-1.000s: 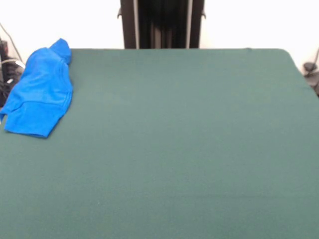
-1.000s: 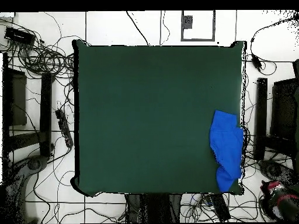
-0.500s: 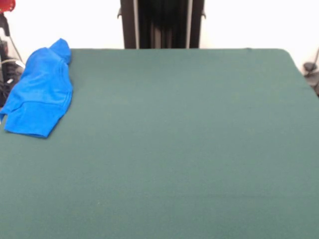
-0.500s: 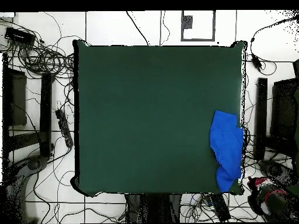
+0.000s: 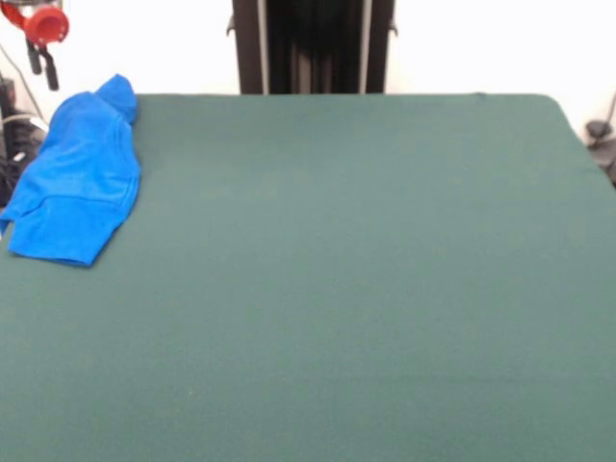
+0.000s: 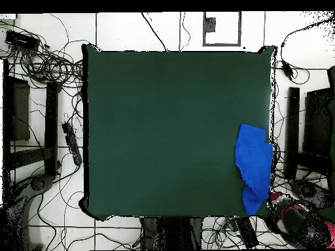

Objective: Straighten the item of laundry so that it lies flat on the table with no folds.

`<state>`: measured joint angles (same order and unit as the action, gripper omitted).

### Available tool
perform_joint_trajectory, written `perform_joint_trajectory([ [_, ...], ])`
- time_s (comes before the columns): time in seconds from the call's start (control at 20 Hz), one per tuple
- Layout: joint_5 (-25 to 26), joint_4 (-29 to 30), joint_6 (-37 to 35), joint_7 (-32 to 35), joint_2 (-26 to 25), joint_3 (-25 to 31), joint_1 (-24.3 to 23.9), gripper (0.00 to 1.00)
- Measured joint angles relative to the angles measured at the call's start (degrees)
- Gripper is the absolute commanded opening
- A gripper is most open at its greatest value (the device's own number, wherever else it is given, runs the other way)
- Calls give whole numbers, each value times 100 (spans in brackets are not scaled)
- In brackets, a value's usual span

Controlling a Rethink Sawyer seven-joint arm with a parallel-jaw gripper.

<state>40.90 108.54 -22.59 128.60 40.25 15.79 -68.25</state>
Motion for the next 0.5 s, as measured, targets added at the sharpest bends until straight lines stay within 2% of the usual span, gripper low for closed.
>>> perform_joint_trajectory([
  [0.5, 0, 40, 611, 0, -406, -173, 454, 100],
])
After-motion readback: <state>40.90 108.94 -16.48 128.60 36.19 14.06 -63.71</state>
